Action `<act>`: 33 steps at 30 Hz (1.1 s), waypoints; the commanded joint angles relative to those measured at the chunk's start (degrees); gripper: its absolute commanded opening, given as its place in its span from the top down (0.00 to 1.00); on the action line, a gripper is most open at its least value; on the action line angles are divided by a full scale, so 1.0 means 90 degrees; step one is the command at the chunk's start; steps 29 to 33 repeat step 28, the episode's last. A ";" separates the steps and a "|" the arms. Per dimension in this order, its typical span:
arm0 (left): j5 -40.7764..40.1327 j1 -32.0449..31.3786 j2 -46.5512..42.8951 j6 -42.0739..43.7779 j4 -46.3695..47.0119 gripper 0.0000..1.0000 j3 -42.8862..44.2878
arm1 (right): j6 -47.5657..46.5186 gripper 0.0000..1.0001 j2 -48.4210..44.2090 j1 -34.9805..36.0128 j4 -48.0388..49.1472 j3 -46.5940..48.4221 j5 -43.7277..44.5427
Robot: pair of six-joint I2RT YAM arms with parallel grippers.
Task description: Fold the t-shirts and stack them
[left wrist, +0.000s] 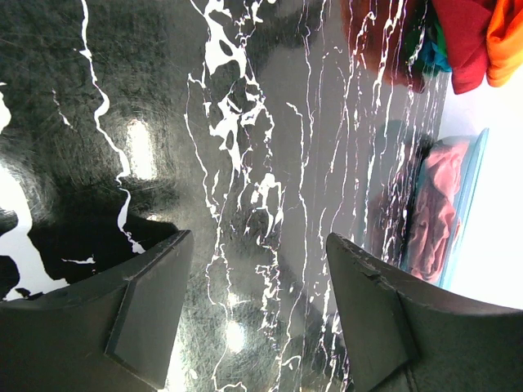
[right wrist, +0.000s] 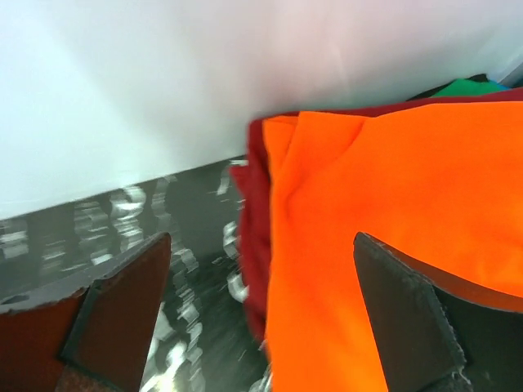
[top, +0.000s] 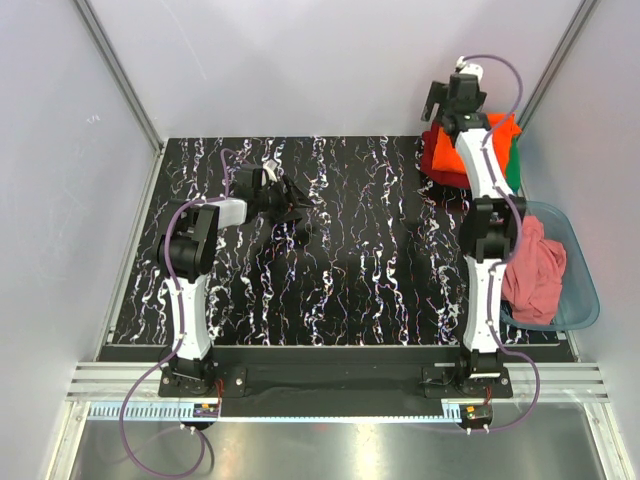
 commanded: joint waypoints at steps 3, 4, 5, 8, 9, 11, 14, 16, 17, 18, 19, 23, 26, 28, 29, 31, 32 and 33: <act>0.0091 -0.0023 -0.0063 0.0275 0.0099 0.28 0.0089 | 0.1406 0.00 -0.2853 0.0034 0.0274 -0.1440 -0.0621; 0.0081 -0.0023 -0.0141 0.0275 0.0167 0.28 0.0012 | 0.1902 0.00 -0.3165 0.0044 0.0410 -0.1901 -0.0739; 0.0081 -0.0033 -0.0180 0.0295 0.0216 0.28 -0.0028 | 0.2090 0.00 -0.3797 0.0112 0.0537 -0.2389 -0.0866; -0.0046 -0.0023 -0.0453 0.0363 0.0401 0.29 -0.0349 | 0.2588 0.00 -0.5096 0.0307 0.1327 -0.4742 -0.1208; -0.0162 -0.0023 -0.0561 0.0383 0.0450 0.29 -0.0466 | 0.2658 0.00 -0.5402 0.0453 0.1552 -0.5889 -0.1296; -0.0241 -0.0023 -0.0911 0.0373 0.0742 0.29 -0.0896 | 0.2863 0.00 -0.5978 0.0590 0.2216 -0.6950 -0.1287; -0.0485 -0.0033 -0.1391 0.0324 0.1221 0.29 -0.1472 | 0.3020 0.00 -0.7003 0.0805 0.3299 -0.9154 -0.1316; -0.0709 -0.0043 -0.1693 0.0334 0.1388 0.29 -0.1755 | 0.3282 0.00 -0.7240 0.0816 0.3797 -0.9774 -0.1385; -0.0797 -0.0033 -0.1781 0.0373 0.1436 0.29 -0.1824 | 0.3313 0.00 -0.7424 0.0816 0.3974 -1.0048 -0.1414; -0.1001 -0.0033 -0.1879 0.0402 0.1485 0.30 -0.1893 | 0.3342 0.00 -0.7513 0.0835 0.4179 -1.0515 -0.1433; -0.1109 -0.0033 -0.2064 0.0422 0.1505 0.30 -0.2029 | 0.3497 0.00 -0.7572 0.0854 0.4684 -1.0761 -0.1405; -0.1744 -0.0082 -0.2582 0.0548 0.1700 0.30 -0.2449 | 0.3869 0.00 -0.7603 0.0864 0.5761 -1.1553 -0.1453; -0.2116 -0.0111 -0.2876 0.0597 0.1856 0.30 -0.2694 | 0.4133 0.00 -0.7320 0.0923 0.5987 -1.1613 -0.1395; -0.2379 -0.0121 -0.3070 0.0607 0.1896 0.31 -0.2840 | 0.3872 0.00 -0.7202 0.1030 0.6094 -1.1574 -0.1327; -0.2379 -0.0121 -0.3070 0.0607 0.1896 0.31 -0.2840 | 0.3872 0.00 -0.7202 0.1030 0.6094 -1.1574 -0.1327; -0.2379 -0.0121 -0.3070 0.0607 0.1896 0.31 -0.2840 | 0.3872 0.00 -0.7202 0.1030 0.6094 -1.1574 -0.1327; -0.2379 -0.0121 -0.3070 0.0607 0.1896 0.31 -0.2840 | 0.3872 0.00 -0.7202 0.1030 0.6094 -1.1574 -0.1327; -0.2379 -0.0121 -0.3070 0.0607 0.1896 0.31 -0.2840 | 0.3872 0.00 -0.7202 0.1030 0.6094 -1.1574 -0.1327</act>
